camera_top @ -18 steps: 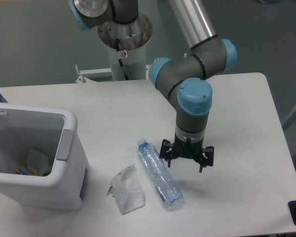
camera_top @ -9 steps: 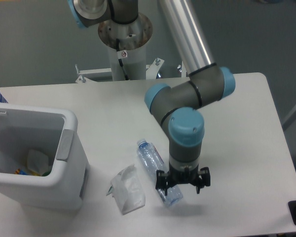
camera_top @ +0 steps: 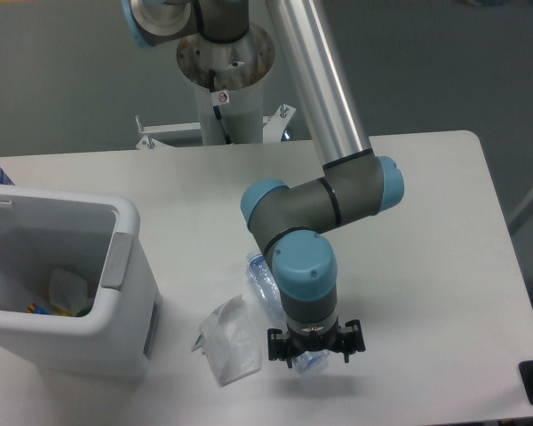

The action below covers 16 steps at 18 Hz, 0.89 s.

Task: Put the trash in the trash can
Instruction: 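Close the gripper on the bottle's body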

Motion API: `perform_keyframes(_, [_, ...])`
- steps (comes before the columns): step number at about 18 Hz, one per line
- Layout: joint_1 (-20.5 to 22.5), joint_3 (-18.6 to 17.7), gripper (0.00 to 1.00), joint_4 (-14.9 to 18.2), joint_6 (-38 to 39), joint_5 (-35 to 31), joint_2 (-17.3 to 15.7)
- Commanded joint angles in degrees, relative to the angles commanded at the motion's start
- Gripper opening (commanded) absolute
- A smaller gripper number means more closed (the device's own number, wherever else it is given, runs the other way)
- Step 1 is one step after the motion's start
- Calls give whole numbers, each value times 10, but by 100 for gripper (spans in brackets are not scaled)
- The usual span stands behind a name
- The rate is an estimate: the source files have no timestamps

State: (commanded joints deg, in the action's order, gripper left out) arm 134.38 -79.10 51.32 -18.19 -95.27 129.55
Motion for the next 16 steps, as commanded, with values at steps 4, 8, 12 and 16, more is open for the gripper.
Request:
perform_keyframes(4, [-12, -11, 100, -2, 2, -25, 3])
perform_keyframes(8, [-12, -11, 100, -3, 14, -38, 9])
perform_keyframes(12, [-13, -11, 100, -3, 17, -52, 14])
perform_keyframes(16, [-23, -6, 100, -5, 35, -89, 29])
